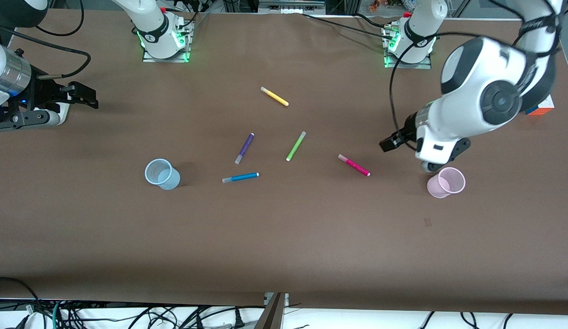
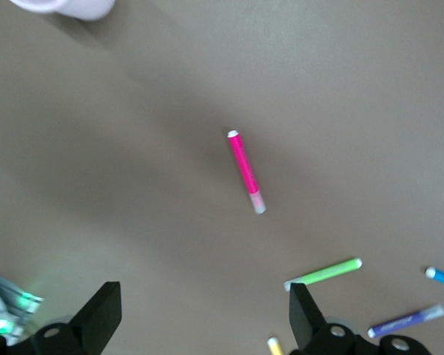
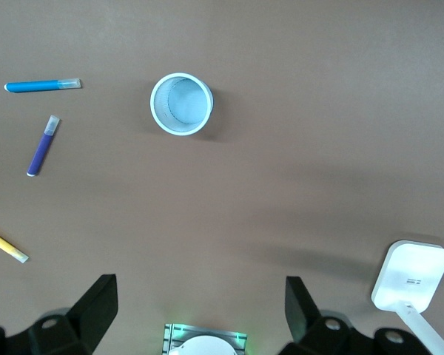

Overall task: Place pink and blue markers in matching cups
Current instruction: 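Reach the left gripper to the pink marker while the right gripper approaches blue, then close the left gripper on pink while the right gripper closes on blue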

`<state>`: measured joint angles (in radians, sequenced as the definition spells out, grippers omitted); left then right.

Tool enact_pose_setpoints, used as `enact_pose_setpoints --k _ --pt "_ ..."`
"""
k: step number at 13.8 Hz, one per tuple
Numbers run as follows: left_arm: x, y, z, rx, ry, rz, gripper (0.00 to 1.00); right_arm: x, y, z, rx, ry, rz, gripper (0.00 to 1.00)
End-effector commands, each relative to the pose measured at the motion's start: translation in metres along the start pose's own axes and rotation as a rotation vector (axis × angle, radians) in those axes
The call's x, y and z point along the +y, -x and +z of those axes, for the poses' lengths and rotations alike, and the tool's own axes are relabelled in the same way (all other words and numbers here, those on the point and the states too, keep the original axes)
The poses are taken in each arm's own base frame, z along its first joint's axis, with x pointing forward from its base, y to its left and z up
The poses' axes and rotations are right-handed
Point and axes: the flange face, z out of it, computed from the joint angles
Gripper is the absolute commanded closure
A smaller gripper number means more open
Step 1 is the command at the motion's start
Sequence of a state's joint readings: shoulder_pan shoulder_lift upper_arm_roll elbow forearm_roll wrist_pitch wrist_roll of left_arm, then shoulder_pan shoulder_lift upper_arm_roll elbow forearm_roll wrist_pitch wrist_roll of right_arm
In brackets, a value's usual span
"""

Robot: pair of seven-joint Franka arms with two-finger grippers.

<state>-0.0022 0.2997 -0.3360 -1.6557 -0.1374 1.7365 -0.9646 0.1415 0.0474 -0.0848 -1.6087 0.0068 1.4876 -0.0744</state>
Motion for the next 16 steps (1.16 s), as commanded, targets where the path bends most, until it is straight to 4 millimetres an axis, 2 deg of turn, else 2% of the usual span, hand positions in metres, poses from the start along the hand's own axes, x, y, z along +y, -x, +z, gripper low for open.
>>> enact_pose_setpoints --k 1,2,4,5,7,9,13,16 --pt "0.03 0.012 0.039 0.03 -0.012 -0.074 0.0 -0.009 -0.013 0.001 0.035 -0.01 0.04 0.0" --pt "0.038 0.017 0.053 0.079 -0.026 -0.098 0.0 -0.022 -0.018 0.001 0.056 -0.054 0.107 0.0" --pt "0.052 0.029 0.095 0.13 -0.051 -0.131 0.0 -0.049 -0.037 0.013 0.079 -0.085 0.233 0.0" --pt "0.055 0.028 0.114 0.149 -0.058 -0.146 0.0 -0.068 -0.047 0.023 0.087 -0.083 0.261 0.0" --pt "0.057 0.028 0.152 0.155 -0.032 -0.181 0.0 -0.104 -0.065 0.045 0.101 -0.084 0.366 0.0" --pt "0.05 0.029 0.189 0.177 0.045 -0.2 0.0 -0.127 -0.08 0.068 0.107 -0.087 0.462 0.0" --pt "0.04 0.031 0.238 0.175 0.089 -0.198 0.0 -0.166 -0.102 0.104 0.128 -0.106 0.624 0.0" --pt "0.037 0.026 0.261 0.165 0.107 -0.244 0.0 -0.184 -0.117 0.13 0.147 -0.119 0.718 0.0"
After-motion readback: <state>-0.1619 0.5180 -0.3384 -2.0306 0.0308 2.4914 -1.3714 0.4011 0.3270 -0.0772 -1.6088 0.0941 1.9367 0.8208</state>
